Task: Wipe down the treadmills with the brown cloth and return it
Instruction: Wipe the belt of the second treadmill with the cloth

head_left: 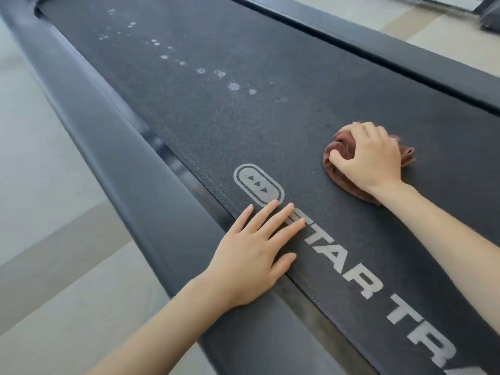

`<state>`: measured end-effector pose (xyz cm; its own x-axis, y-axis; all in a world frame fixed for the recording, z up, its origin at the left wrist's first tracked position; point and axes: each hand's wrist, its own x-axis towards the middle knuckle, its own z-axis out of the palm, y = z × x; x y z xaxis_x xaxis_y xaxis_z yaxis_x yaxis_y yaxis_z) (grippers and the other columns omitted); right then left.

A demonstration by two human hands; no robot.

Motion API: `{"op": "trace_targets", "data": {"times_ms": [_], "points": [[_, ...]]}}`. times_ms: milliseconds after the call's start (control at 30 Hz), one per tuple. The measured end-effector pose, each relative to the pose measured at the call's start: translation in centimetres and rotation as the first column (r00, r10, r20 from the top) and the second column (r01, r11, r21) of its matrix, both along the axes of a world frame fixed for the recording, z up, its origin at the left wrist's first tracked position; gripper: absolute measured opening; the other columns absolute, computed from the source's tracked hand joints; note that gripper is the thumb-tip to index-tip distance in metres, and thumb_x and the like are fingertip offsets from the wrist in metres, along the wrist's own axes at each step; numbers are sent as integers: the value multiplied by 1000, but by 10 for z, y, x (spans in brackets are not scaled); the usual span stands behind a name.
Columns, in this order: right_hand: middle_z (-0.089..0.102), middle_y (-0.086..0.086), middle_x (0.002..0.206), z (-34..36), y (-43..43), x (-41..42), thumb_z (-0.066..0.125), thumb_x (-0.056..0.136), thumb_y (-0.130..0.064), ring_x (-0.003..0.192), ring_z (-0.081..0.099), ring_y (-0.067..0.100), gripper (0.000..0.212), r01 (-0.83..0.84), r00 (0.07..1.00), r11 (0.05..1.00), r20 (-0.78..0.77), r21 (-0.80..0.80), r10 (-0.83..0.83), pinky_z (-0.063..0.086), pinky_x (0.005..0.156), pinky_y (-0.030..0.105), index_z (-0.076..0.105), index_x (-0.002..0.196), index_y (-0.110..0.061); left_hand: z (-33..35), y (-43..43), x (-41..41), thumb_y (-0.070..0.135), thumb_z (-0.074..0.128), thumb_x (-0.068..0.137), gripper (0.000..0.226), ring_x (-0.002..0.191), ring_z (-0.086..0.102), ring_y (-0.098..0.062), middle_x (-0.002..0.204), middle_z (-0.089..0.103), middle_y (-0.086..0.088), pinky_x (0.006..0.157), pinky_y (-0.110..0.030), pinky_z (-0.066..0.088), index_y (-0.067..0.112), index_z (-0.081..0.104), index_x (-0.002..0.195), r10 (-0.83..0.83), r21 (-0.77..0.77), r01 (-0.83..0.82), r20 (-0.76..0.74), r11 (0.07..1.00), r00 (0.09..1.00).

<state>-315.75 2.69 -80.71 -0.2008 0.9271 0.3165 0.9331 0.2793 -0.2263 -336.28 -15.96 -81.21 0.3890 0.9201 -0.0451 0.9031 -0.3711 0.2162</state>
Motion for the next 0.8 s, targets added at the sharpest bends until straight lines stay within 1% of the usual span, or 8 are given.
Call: {"op": "trace_targets", "data": {"times_ms": [67,100,200,333,433,633,733,800], "points": [[58,8,109,2,-30,0,53,79,-46,103,51,30,39,-65,998,998,-5,-5,65,36,88,42,61,106,-19,4,22,-19,56,7,91,54,143,-10,-6,156,-2,19,117,-34,-8,46,6,145,-85,-38,83,-54,996,995],[58,6,105,2,-48,-3,51,77,-47,100,51,29,39,-94,995,996,-18,-8,94,35,87,41,61,104,-20,7,37,-30,56,11,93,53,144,-9,-8,156,-2,17,118,-35,-5,45,6,145,-76,-43,72,-84,996,994],[57,1,100,-1,-106,-9,51,73,-48,96,51,26,39,-164,984,986,-61,19,165,36,87,41,60,102,-22,14,79,-63,52,19,94,55,145,-7,-13,157,-2,11,118,-39,3,38,9,146,115,-51,-121,-113,991,987],[57,-4,102,-7,-123,2,56,72,-49,96,51,22,40,-282,952,959,-121,15,281,35,88,36,59,105,-28,1,78,-81,65,-3,88,60,143,-13,-10,154,-13,16,118,-35,-5,42,-11,142,137,-43,-148,-186,988,973],[56,0,107,-5,-79,-1,55,72,-51,98,51,23,41,-207,969,978,-136,28,208,35,85,36,62,104,-27,-2,75,-84,64,-2,85,63,144,-10,-10,154,-9,17,117,-35,-6,42,-8,143,126,-19,-130,-163,991,979],[52,7,123,-1,37,-37,57,79,-50,113,45,31,45,4,998,999,-69,-40,-7,36,93,39,59,114,-22,3,131,-80,65,-2,87,53,144,-9,-10,155,-4,18,117,-37,-6,51,-8,138,80,-1,-80,-128,997,989],[53,10,122,-1,45,-49,54,82,-49,113,46,31,45,66,998,997,-3,-45,-66,35,95,40,57,118,-21,-7,132,-69,59,4,88,53,144,-5,-11,156,4,17,117,-40,-5,50,2,140,116,62,-112,-64,992,991],[56,9,113,-3,26,-50,51,82,-49,107,50,31,44,11,1000,1000,14,13,-11,37,92,41,58,114,-20,-10,132,-69,57,9,88,54,145,0,-12,155,11,16,117,-41,-3,49,9,142,119,80,-117,-25,990,993]]}}
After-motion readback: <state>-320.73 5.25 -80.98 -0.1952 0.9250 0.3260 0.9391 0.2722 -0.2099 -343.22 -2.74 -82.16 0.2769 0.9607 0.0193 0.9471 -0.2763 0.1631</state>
